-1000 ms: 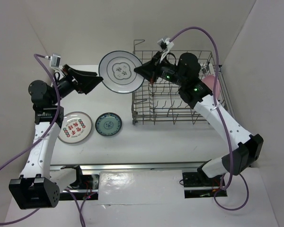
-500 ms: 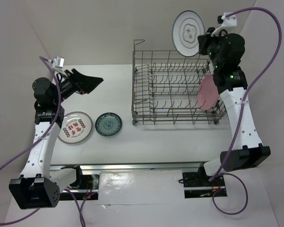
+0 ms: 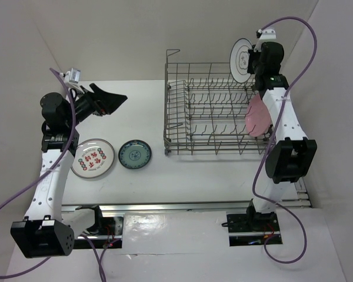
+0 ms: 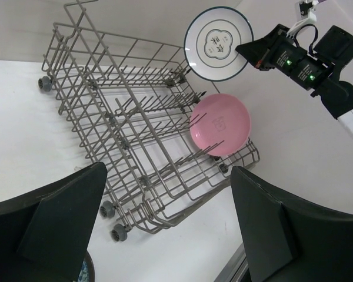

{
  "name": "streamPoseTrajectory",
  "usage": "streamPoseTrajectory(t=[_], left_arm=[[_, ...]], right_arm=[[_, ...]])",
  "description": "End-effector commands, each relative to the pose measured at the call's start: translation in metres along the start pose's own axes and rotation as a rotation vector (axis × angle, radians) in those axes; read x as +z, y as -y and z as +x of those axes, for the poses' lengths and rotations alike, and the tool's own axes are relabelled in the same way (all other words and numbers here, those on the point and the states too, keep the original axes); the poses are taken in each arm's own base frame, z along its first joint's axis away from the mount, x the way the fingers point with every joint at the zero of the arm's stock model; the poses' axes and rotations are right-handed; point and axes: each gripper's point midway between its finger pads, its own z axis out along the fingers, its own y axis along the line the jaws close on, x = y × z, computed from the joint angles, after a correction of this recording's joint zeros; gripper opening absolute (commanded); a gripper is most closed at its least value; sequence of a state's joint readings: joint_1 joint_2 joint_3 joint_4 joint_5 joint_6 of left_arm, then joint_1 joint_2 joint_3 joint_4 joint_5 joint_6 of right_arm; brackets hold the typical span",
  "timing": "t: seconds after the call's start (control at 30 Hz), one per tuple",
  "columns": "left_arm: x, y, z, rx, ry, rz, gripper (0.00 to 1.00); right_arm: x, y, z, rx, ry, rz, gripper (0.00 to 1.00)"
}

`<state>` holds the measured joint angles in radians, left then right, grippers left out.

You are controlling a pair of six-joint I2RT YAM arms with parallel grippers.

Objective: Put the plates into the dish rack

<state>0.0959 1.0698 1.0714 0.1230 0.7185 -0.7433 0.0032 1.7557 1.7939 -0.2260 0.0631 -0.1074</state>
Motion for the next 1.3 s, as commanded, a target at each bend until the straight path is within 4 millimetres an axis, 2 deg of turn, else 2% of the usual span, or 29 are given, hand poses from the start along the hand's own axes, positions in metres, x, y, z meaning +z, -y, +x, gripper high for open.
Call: streamPoseTrajectory(t=[0.0, 0.17, 0.27, 0.33, 0.4, 0.57, 0.67, 0.87, 1.0, 1.03, 1.07, 1.1, 1.27], left_arm=[[0.0, 0.006, -0.014, 0.05, 0.024, 0.015, 1.0], [0.0, 0.006, -0.014, 0.05, 0.024, 0.015, 1.0], [0.0, 0.009, -0.014, 0.046, 0.023, 0.026, 1.0], [0.0, 0.009, -0.014, 0.046, 0.023, 0.026, 1.0], [0.0, 0.009, -0.014, 0.046, 0.023, 0.026, 1.0], [0.0, 0.01, -0.013, 0.046, 0.017, 0.033, 1.0], [0.0, 0.01, -0.013, 0.046, 0.017, 0.033, 1.0], [0.0, 0.011, -0.014, 0.043, 0.022, 0.037, 1.0], [0.0, 0.013, -0.013, 0.043, 0.016, 0.044, 1.0], [0.0, 0.013, -0.013, 0.043, 0.016, 0.044, 1.0], [0.0, 0.013, -0.013, 0.043, 0.016, 0.044, 1.0], [0.0, 0.013, -0.013, 0.043, 0.016, 0.044, 1.0], [0.0, 0.011, -0.014, 0.043, 0.022, 0.037, 1.0]], right_arm=[[0.0, 0.017, -0.044, -0.025, 0.143, 0.088, 0.0], [0.006, 0.021, -0.039, -0.057, 0.163, 0.185, 0.0], [0.014, 0.02, -0.02, -0.061, 0.135, 0.191, 0.0], [0.015, 0.02, -0.018, -0.061, 0.135, 0.191, 0.0], [0.02, 0.019, -0.005, -0.074, 0.115, 0.19, 0.0], [0.028, 0.018, 0.009, -0.099, 0.089, 0.188, 0.0], [0.028, 0.018, 0.009, -0.099, 0.089, 0.188, 0.0], [0.037, 0.015, 0.022, -0.114, 0.063, 0.174, 0.0], [0.04, 0.022, 0.025, -0.112, 0.06, 0.194, 0.0], [0.04, 0.022, 0.02, -0.11, 0.07, 0.195, 0.0], [0.042, 0.021, 0.027, -0.113, 0.052, 0.193, 0.0], [0.042, 0.022, 0.023, -0.111, 0.061, 0.194, 0.0], [0.048, 0.022, 0.038, -0.116, 0.031, 0.199, 0.0]])
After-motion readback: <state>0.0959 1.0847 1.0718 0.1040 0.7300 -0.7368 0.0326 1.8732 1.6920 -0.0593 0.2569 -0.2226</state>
